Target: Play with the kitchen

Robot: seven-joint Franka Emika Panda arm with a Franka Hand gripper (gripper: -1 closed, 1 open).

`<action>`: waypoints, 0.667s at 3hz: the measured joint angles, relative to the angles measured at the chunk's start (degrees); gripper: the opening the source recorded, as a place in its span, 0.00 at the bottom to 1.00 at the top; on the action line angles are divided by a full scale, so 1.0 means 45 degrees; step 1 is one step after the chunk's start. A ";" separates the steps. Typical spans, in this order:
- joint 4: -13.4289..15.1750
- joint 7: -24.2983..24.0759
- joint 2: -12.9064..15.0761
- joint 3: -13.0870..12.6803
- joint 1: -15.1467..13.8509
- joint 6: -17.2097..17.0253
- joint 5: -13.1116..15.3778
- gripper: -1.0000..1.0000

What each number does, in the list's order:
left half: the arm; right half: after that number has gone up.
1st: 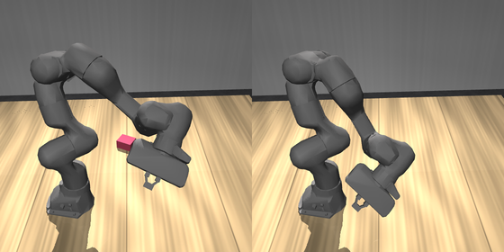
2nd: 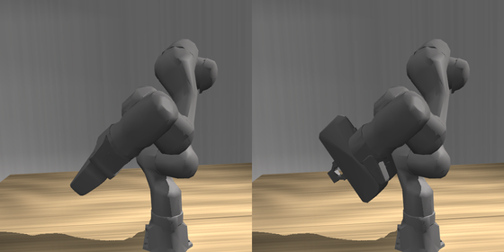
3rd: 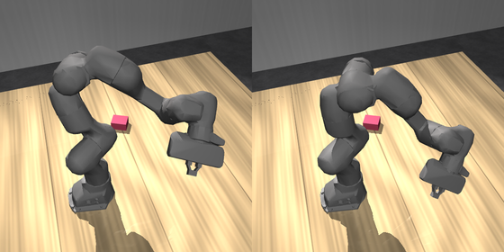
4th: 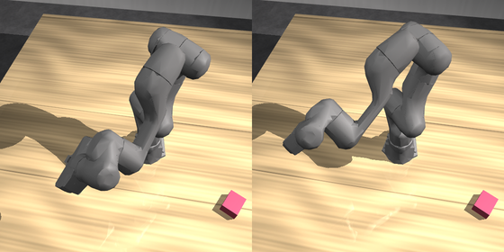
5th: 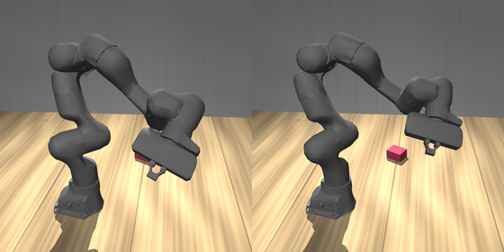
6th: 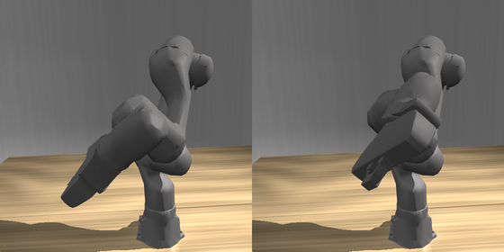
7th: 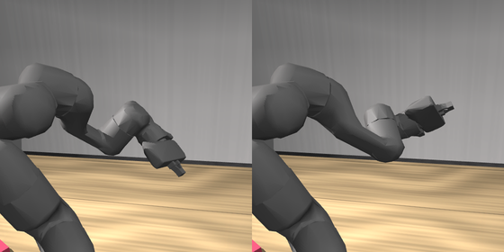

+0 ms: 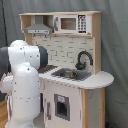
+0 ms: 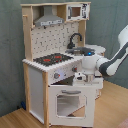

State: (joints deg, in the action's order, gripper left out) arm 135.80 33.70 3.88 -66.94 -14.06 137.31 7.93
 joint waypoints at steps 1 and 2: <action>0.0446 -0.0973 0.0094 -0.0531 0.0000 0.0714 -0.0008 0.00; 0.0455 -0.2201 0.0103 -0.1121 0.0001 0.0952 -0.0007 0.00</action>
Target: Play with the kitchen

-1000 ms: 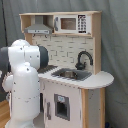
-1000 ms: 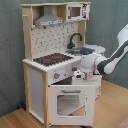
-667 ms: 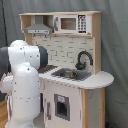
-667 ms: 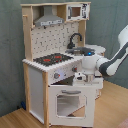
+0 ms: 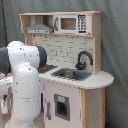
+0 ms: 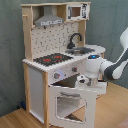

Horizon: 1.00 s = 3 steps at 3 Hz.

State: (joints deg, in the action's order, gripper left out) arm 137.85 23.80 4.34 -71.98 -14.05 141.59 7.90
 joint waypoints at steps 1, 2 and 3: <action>0.0008 -0.1171 -0.0002 -0.0547 0.0001 0.0148 0.0000 0.00; 0.0146 -0.2355 -0.0005 -0.1114 0.0001 0.0428 0.0002 0.00; 0.0275 -0.3484 -0.0014 -0.1728 0.0001 0.0765 0.0007 0.00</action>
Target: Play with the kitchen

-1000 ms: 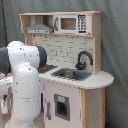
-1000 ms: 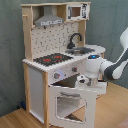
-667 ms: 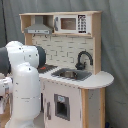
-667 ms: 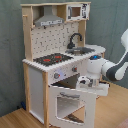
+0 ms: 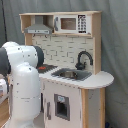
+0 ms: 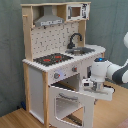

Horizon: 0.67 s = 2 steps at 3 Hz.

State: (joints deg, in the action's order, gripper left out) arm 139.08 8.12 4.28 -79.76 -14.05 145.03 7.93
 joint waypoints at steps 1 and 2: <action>-0.0011 -0.1047 -0.0019 -0.0714 0.0002 0.0367 0.0010 0.00; -0.0119 -0.1710 -0.0152 -0.1186 -0.0013 0.0567 0.0032 0.00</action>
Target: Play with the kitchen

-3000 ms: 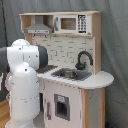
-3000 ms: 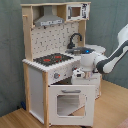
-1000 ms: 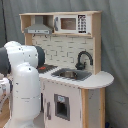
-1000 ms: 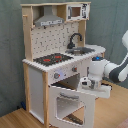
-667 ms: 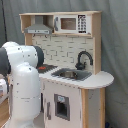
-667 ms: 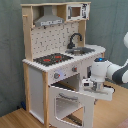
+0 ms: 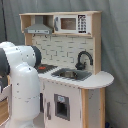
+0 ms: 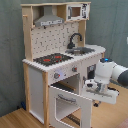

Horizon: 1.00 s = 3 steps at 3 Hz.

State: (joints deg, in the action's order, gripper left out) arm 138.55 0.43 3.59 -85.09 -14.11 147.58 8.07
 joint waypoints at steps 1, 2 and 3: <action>0.0000 -0.0060 -0.0043 0.0000 -0.0009 -0.0002 0.0002 1.00; 0.0002 -0.0467 -0.0399 0.0014 -0.0076 -0.0125 0.0004 1.00; -0.0001 -0.1087 -0.1475 0.0069 -0.0378 -0.0462 0.0003 1.00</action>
State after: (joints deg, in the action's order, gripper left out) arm 138.54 -4.46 -3.04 -84.78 -15.81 145.51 8.09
